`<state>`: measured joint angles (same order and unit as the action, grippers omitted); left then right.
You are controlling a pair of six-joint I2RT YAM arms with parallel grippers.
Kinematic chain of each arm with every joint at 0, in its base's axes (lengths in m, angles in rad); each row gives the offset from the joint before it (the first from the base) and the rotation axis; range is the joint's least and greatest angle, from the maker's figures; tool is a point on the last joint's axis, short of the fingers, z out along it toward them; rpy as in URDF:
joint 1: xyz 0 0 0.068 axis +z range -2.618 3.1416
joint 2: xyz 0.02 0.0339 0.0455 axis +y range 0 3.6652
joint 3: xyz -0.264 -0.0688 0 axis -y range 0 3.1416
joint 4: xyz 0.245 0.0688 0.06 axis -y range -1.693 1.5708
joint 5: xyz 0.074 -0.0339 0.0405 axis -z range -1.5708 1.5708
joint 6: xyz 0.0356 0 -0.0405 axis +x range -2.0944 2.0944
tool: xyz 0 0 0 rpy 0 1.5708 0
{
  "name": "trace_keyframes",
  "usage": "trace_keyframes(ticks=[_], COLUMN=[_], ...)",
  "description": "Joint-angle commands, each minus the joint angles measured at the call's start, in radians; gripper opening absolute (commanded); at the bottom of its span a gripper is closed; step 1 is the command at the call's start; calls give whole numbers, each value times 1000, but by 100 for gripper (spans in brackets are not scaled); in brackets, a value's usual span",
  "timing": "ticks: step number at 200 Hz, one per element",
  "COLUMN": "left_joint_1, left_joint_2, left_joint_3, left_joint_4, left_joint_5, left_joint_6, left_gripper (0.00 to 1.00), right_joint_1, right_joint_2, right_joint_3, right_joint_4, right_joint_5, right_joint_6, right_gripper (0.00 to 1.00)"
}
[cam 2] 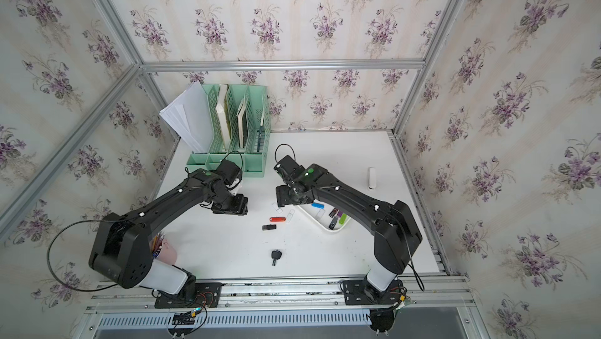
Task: Put the usb flash drive into the storage box
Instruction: Pick up the USB flash from the center of the board.
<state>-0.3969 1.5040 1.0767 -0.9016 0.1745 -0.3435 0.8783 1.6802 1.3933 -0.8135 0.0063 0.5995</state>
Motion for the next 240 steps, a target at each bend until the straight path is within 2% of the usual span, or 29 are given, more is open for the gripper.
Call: trace_keyframes(ticks=[1,23,47,96,128,157,218,240], left_joint_1=[-1,-2,-2,-17,-23,-28,-41,-43], left_joint_2=[-15,-21,-21,-11,-8,-7,-8,-12], left_joint_3=[-19,-40,-46,-49,-55,-55,-63,-63], left_joint_4=[12,21,28,37,43,44,44,41], left_joint_5=[17,24,26,28,28,29,26,26], left_joint_6=[13,11,11,4,0,-4,-3,-4], left_gripper=[74,74,74,74,74,74,74,74], right_joint_1=[42,54,51,-30,-30,-14,10,12], right_joint_2=[36,64,99,81,98,133,245,274], right_joint_3=[-22,-59,-59,-128,-114,-105,-35,-27], right_joint_4=[47,104,80,81,82,93,63,65], right_joint_5=[-6,-32,4,23,13,-1,86,106], right_joint_6=[133,161,168,156,140,155,189,197], right_gripper=[74,74,77,79,78,74,62,60])
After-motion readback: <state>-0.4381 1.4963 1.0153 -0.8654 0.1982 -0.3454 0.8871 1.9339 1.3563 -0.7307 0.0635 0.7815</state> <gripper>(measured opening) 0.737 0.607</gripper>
